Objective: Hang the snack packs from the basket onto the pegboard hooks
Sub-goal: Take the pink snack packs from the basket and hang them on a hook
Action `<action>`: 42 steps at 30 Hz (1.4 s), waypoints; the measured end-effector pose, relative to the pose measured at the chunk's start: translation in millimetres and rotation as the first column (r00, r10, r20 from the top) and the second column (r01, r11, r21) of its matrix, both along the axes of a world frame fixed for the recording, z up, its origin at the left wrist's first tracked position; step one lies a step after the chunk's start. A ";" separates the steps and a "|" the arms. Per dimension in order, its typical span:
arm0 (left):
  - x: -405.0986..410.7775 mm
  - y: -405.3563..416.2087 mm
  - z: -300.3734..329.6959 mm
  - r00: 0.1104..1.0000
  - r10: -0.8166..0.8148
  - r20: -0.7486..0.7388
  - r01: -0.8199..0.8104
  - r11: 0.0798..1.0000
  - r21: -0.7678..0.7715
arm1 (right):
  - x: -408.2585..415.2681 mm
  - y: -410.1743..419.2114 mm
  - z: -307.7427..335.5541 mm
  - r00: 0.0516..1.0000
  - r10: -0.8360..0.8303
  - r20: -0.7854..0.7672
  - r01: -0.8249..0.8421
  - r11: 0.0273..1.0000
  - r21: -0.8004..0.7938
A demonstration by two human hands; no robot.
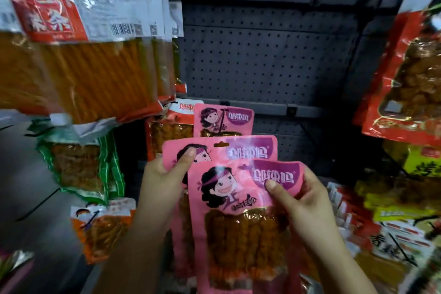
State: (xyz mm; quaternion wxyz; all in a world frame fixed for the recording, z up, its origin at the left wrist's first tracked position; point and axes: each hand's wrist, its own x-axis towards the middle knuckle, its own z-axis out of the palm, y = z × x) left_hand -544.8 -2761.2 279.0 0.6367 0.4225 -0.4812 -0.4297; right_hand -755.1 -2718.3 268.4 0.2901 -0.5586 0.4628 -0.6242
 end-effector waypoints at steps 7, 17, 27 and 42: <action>16.2 -28.2 -11.7 0.993 0.038 0.110 -0.037 0.999 -0.008 | 18.6 -17.8 -20.9 0.996 -0.085 -0.009 0.085 0.995 0.042; 16.2 -33.9 -20.2 0.986 0.035 0.164 -0.023 0.997 -0.073 | 21.3 -26.1 -29.1 0.997 -0.077 0.008 0.076 0.994 0.079; 14.0 -41.9 -19.6 0.987 0.029 0.156 -0.012 0.994 -0.107 | 19.9 -31.2 -28.2 0.993 -0.099 0.058 0.096 0.994 0.048; 26.5 -78.2 -43.3 0.991 -0.076 0.109 0.081 0.996 -0.046 | 17.9 -55.5 -34.2 0.984 -0.177 0.032 0.172 0.979 0.109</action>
